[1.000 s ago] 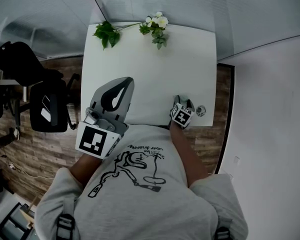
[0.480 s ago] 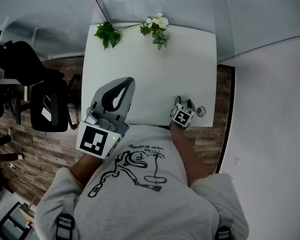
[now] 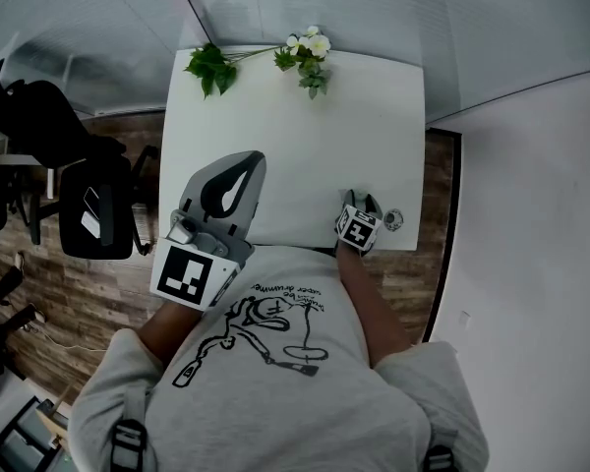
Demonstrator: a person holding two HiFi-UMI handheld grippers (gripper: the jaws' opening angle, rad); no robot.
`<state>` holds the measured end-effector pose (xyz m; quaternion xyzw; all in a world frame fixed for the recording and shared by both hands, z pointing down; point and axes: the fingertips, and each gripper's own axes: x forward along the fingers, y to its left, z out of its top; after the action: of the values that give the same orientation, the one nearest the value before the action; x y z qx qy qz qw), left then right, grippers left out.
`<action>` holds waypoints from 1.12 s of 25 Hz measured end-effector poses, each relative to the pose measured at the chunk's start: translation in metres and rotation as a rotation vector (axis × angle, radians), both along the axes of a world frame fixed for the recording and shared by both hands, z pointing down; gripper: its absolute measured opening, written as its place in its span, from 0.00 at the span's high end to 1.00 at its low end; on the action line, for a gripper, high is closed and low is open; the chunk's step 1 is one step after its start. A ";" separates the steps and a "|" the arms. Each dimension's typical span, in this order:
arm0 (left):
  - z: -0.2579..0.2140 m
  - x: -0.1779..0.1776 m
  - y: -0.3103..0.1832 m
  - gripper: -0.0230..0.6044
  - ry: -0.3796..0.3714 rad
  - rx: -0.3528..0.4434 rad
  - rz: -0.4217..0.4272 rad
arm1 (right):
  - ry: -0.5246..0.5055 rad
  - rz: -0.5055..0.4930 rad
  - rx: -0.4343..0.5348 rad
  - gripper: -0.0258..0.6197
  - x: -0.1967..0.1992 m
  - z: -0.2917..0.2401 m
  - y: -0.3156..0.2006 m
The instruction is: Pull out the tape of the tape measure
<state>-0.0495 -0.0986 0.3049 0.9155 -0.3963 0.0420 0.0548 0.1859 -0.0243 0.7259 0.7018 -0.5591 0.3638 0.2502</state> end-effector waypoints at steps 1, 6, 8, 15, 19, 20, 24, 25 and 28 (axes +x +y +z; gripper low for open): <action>0.001 -0.001 0.000 0.93 0.000 -0.001 -0.002 | -0.008 -0.006 0.004 0.62 0.000 -0.002 0.000; 0.005 -0.003 0.000 0.93 0.007 -0.012 -0.006 | -0.060 -0.042 0.024 0.62 -0.005 -0.010 -0.001; 0.006 -0.003 0.000 0.93 0.010 -0.014 -0.006 | -0.077 -0.055 0.033 0.62 -0.004 -0.014 -0.002; 0.013 -0.002 0.000 0.93 0.006 -0.029 -0.001 | -0.094 -0.110 0.074 0.62 -0.001 -0.039 -0.009; 0.018 0.000 -0.001 0.93 0.006 -0.034 0.002 | -0.119 -0.146 0.107 0.62 -0.002 -0.057 -0.014; 0.019 0.000 0.000 0.93 0.006 -0.034 0.002 | -0.125 -0.158 0.117 0.62 -0.003 -0.063 -0.015; 0.023 0.001 0.001 0.93 0.006 -0.041 0.010 | -0.128 -0.222 0.157 0.62 -0.008 -0.087 -0.019; 0.024 0.002 0.001 0.93 0.006 -0.045 0.014 | -0.128 -0.237 0.165 0.62 -0.008 -0.093 -0.020; 0.028 0.003 0.000 0.93 0.011 -0.057 0.024 | -0.134 -0.283 0.187 0.62 -0.012 -0.112 -0.022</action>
<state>-0.0463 -0.0982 0.3325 0.9186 -0.3835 0.0487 0.0823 0.1741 -0.0463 0.6143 0.6104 -0.6991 0.3172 0.1951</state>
